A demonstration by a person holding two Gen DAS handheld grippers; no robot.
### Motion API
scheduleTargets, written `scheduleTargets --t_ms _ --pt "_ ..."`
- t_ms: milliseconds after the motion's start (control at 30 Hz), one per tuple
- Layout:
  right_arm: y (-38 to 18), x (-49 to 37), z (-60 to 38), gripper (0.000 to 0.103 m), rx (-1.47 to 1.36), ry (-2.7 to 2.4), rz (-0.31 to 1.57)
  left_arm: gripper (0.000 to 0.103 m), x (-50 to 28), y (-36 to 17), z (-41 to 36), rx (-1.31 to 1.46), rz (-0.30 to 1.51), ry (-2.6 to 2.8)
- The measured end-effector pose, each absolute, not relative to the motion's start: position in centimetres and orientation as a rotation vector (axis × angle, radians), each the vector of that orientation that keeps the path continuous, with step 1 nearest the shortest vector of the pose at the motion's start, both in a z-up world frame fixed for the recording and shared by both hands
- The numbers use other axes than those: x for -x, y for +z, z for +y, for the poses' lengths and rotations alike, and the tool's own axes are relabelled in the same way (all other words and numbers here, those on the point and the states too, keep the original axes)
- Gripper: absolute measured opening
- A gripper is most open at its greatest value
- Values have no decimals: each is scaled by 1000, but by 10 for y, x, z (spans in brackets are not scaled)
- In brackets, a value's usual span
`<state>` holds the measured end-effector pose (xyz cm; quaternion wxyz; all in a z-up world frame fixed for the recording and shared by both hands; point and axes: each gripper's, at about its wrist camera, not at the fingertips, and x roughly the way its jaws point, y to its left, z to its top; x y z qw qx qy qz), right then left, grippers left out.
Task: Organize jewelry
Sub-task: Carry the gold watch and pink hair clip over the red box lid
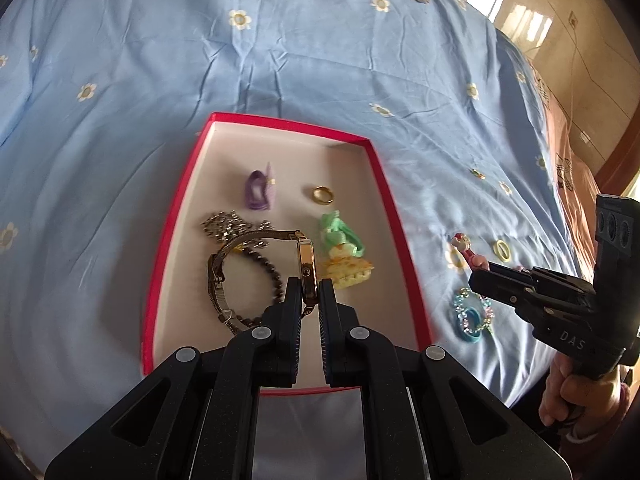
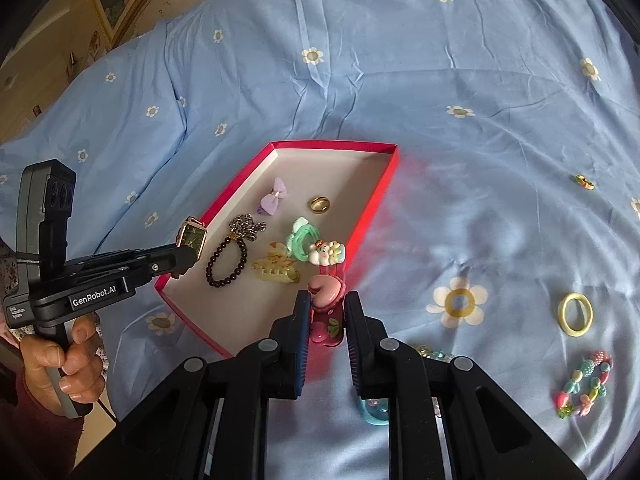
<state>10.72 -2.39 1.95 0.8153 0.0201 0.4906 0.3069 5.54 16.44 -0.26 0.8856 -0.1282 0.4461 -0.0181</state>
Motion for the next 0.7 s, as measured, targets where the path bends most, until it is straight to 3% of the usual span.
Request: scheduleTargets --t_ms 700 --pt "-22 -99 64 16 93 788 1154 7 -63 -45 190 267 1024 -13"
